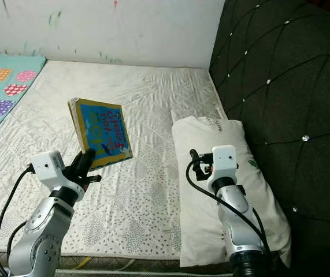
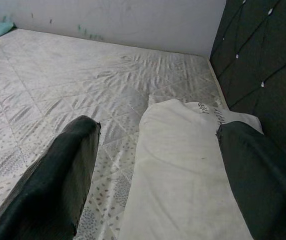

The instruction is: Clean up the room

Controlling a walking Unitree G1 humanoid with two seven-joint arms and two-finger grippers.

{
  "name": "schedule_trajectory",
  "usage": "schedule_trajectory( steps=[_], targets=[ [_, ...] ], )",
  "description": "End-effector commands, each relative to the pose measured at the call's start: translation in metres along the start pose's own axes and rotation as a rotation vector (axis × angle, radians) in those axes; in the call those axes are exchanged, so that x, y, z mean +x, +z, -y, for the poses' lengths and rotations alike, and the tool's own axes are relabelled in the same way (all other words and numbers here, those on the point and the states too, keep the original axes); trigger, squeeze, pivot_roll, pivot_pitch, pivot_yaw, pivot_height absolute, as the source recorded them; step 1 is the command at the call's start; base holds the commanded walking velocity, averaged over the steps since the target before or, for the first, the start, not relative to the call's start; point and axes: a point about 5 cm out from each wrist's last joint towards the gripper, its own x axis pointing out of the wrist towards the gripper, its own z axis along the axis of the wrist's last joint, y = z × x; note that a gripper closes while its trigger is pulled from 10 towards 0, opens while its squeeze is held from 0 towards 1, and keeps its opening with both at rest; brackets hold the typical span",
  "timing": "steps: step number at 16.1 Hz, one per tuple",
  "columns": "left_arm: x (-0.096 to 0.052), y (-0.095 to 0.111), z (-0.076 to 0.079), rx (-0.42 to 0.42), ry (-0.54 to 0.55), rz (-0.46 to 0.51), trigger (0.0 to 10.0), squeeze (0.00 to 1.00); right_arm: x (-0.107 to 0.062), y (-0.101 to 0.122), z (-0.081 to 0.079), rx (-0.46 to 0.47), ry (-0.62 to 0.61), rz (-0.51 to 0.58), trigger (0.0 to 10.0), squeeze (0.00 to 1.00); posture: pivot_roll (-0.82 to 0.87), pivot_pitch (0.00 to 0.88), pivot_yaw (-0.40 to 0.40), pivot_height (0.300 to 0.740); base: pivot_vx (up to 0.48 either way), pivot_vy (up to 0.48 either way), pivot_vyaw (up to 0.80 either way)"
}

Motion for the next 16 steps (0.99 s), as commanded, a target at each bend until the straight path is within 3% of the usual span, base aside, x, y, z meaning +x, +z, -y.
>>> schedule_trajectory(
  steps=[1, 2, 4, 6, 8, 13, 16],
  targets=[
    [0.002, 0.008, 0.009, -0.010, -0.031, 0.043, 10.0, 0.00, 0.000, 0.001, 0.002, 0.002, -0.011, -0.001, 10.0, 0.00, -0.05, 0.000, -0.038, 0.740, 0.000, 0.000, 0.00],
    [-0.028, 0.003, -0.025, 0.044, 0.113, -0.028, 10.0, 0.00, -0.029, -0.013, 0.006, 0.017, 0.039, -0.107, 10.0, 0.00, -0.03, 0.009, -0.051, 0.740, 0.000, 0.000, 0.00],
    [-0.042, 0.002, -0.040, 0.093, 0.187, -0.056, 10.0, 0.00, -0.041, -0.017, 0.006, 0.015, 0.067, -0.156, 10.0, 0.00, -0.03, 0.009, -0.052, 0.740, 0.000, 0.000, 0.00],
    [-0.045, 0.004, -0.045, 0.124, 0.216, -0.045, 10.0, 0.00, -0.041, -0.006, 0.000, -0.033, 0.096, -0.112, 10.0, 0.00, -0.03, 0.010, -0.057, 0.740, 0.000, 0.000, 0.00],
    [-0.048, 0.005, -0.047, 0.134, 0.217, -0.051, 10.0, 0.00, -0.045, -0.004, 0.000, -0.045, 0.116, -0.154, 10.0, 0.00, -0.04, 0.014, -0.063, 0.740, 0.000, 0.000, 0.00],
    [-0.048, 0.007, -0.047, 0.126, 0.222, -0.057, 10.0, 0.00, -0.050, -0.004, 0.003, -0.022, 0.108, -0.180, 10.0, 0.00, -0.04, 0.054, -0.067, 0.740, 0.000, 0.000, 0.00],
    [-0.045, 0.009, -0.045, 0.120, 0.214, -0.050, 10.0, 0.00, -0.052, -0.003, 0.002, -0.021, 0.109, -0.179, 10.0, 0.00, -0.05, 0.063, -0.061, 0.710, 0.000, 0.000, 0.00]
  ],
)
